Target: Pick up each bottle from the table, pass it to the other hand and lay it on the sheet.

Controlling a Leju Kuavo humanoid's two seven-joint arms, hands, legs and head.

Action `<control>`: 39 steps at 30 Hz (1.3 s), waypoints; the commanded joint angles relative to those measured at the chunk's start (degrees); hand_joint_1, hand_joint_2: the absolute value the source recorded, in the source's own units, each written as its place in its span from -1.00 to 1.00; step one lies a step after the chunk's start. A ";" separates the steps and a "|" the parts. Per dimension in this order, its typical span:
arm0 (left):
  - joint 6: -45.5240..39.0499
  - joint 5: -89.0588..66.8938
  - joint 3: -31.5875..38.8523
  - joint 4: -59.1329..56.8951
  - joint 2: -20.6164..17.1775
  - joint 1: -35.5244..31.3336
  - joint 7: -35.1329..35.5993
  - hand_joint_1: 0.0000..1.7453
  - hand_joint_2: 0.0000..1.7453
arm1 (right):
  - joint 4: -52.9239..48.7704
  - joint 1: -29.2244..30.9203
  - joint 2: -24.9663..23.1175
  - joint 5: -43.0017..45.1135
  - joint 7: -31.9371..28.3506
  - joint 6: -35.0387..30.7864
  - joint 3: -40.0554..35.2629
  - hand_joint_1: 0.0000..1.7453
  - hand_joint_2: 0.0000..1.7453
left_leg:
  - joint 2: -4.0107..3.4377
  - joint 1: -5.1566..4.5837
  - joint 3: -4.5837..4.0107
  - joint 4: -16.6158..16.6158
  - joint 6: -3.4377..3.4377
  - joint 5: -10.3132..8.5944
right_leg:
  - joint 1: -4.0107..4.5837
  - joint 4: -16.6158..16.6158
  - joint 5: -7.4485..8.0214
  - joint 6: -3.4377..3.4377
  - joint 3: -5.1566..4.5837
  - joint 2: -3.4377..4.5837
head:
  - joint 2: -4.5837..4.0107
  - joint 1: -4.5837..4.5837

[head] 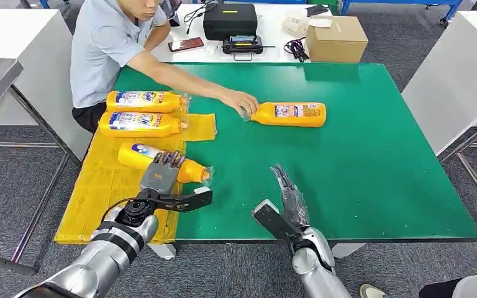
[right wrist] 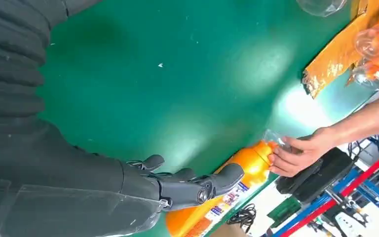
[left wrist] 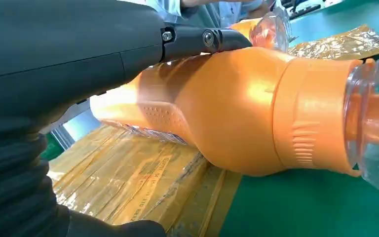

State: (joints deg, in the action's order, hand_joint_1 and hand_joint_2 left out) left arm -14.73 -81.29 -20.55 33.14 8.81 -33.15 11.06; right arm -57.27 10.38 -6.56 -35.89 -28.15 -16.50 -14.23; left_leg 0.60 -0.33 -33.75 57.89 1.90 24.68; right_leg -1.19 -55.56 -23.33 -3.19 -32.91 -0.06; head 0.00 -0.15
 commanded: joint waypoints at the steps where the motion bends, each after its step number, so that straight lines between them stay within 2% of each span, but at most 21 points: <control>1: 0.25 -0.57 -3.30 -0.82 -0.81 2.62 -0.19 -1.00 1.00 | 1.57 0.81 0.23 -0.25 0.30 -0.36 1.72 -1.00 1.00 | -0.15 0.02 0.10 -0.09 -0.09 0.01 | 0.03 0.08 0.03 0.11 0.06 0.11 | 0.00 0.00; 7: 2.27 -1.95 -7.20 9.02 -1.67 5.48 2.06 -1.00 1.00 | -1.02 -1.46 0.58 -1.10 0.56 -0.75 2.66 -1.00 1.00 | -0.05 0.06 0.03 -0.05 -0.11 0.03 | 0.07 0.06 -0.02 0.14 0.03 0.01 | 0.00 0.00; 12: 2.44 -1.96 -7.25 9.31 -1.82 5.66 2.18 -1.00 1.00 | -1.09 -1.49 0.57 -1.16 0.57 -0.69 2.71 -1.00 1.00 | -0.10 0.04 -0.06 -0.03 -0.09 0.04 | 0.05 0.04 0.00 0.11 -0.06 0.08 | 0.00 0.00; 21: 2.81 -2.44 -9.59 19.64 -3.10 8.57 2.52 -1.00 1.00 | -3.81 -3.38 1.03 -2.68 1.07 -1.34 3.51 -1.00 1.00 | -0.06 0.05 -0.27 0.01 -0.09 0.06 | 0.07 0.01 -0.03 0.11 -0.27 0.04 | 0.00 0.02; 39: 3.32 -2.44 -8.54 23.69 -4.13 9.73 4.34 -1.00 1.00 | -5.82 -5.05 1.05 -3.86 1.54 -1.38 4.87 -1.00 1.00 | -0.10 0.08 -0.55 0.02 -0.12 0.10 | 0.09 0.00 -0.07 0.16 -0.56 0.06 | 0.00 0.00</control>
State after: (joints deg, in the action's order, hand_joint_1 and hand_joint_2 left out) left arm -12.15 -83.84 -27.63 55.89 6.91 -22.82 14.93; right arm -62.88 4.97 -6.10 -39.74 -26.84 -17.86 -10.88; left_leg 0.60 -0.34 -34.49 57.90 1.90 24.69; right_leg -1.19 -55.56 -23.33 -3.20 -33.66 -0.06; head 0.00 -0.15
